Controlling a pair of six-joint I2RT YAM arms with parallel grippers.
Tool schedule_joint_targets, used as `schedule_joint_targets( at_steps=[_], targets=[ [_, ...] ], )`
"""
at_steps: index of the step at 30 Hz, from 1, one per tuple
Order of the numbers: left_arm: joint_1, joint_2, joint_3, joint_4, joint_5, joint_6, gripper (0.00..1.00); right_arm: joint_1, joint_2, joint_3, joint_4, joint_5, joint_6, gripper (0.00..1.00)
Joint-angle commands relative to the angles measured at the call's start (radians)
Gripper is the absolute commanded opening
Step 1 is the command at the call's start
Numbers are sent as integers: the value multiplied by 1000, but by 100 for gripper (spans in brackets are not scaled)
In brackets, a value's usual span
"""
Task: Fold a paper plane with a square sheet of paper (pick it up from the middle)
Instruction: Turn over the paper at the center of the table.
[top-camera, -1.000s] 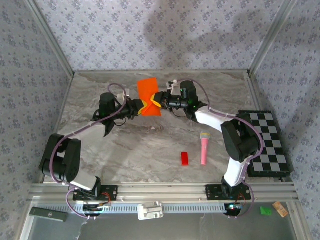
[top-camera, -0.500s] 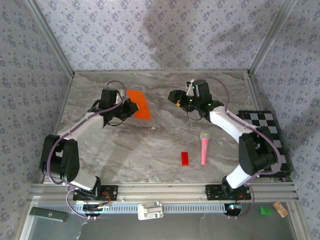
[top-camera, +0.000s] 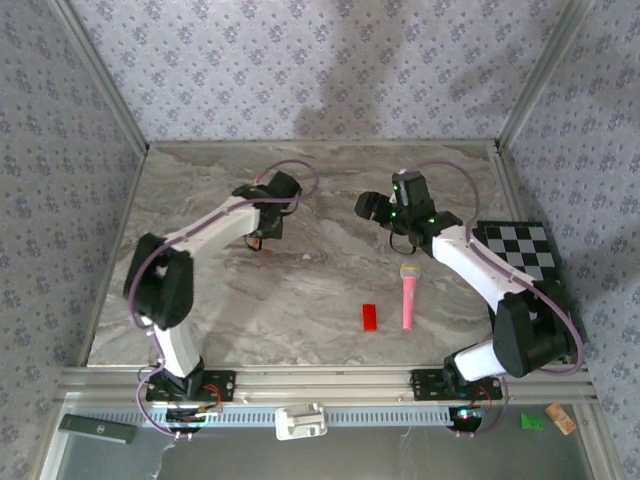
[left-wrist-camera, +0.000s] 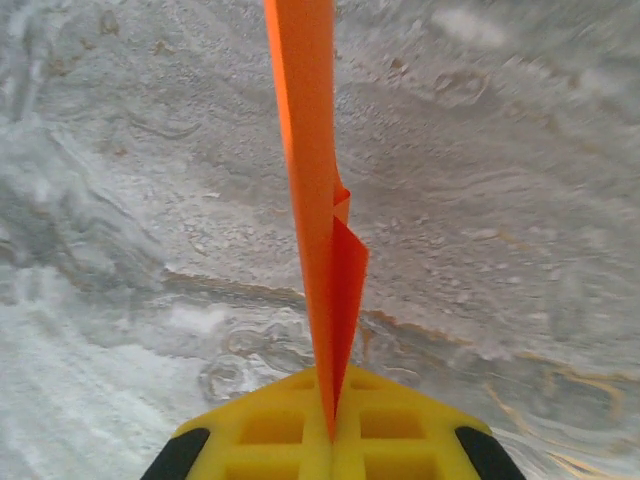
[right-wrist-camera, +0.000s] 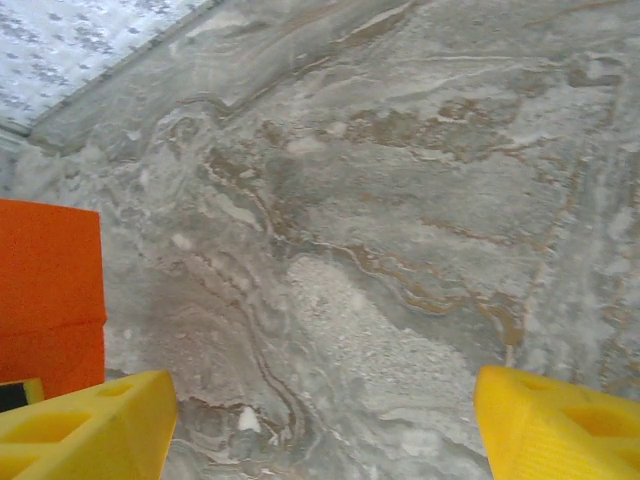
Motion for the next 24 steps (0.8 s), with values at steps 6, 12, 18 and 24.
schedule_joint_targets(
  at_steps=[6,12,18,24],
  targets=[
    [-75,162,103,-84,-59,-54,10,-43,-74,-60,-16,73,31,80],
    [-50,142,37,73,303,-60,24,-69,-79,-71,-22,54,51,78],
    [69,51,-99,280,695,-136,39,-62,-48,-56,-14,11,41,78],
    [215,-114,-227,435,947,-216,58,7,42,-2,-12,-21,13,78]
  ],
)
